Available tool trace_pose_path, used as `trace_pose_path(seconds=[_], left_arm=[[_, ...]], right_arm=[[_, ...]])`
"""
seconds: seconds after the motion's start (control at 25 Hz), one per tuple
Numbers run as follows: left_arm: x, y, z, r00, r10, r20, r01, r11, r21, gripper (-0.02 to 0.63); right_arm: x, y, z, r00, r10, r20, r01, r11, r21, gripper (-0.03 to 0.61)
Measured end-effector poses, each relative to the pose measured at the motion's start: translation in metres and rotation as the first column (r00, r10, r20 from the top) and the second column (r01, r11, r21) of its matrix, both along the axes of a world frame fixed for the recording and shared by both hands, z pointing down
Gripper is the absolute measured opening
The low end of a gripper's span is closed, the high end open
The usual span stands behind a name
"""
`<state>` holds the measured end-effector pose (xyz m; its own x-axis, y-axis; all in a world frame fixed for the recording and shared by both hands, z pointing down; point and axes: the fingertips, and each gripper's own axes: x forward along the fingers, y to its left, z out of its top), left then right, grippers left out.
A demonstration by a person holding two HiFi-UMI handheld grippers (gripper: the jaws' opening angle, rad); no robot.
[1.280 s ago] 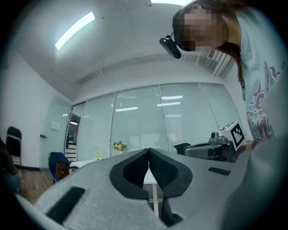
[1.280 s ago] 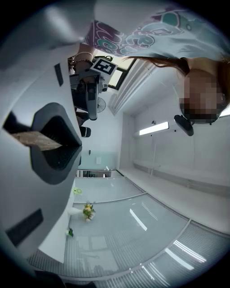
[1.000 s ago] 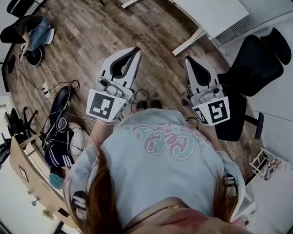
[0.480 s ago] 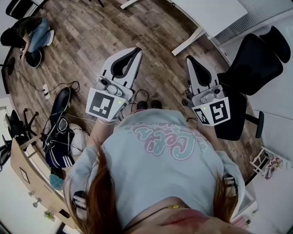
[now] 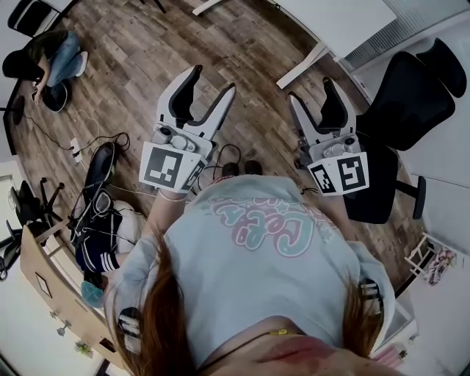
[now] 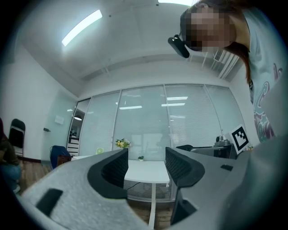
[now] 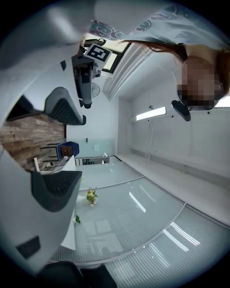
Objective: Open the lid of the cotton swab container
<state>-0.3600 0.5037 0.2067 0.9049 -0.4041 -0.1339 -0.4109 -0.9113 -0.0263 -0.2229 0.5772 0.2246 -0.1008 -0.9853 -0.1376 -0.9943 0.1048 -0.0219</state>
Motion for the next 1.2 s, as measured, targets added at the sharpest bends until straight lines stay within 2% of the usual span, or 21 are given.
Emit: trace_pose_path(seconds=[0.52,1.2], left_arm=[[-0.012,-0.006,-0.001,1.000,0.001,-0.006,-0.001,1.000,-0.012,0.299],[-0.049,-0.011,0.017,0.998,0.063,0.016,-0.062,0.997,-0.034,0.310]], right_arm=[[-0.006,0.003,-0.004,0.999,0.043,-0.013,-0.043,0.999,-0.001,0.331],[-0.044,0.009,0.014,0.993,0.120,0.009,-0.120,0.993,-0.001,0.333]])
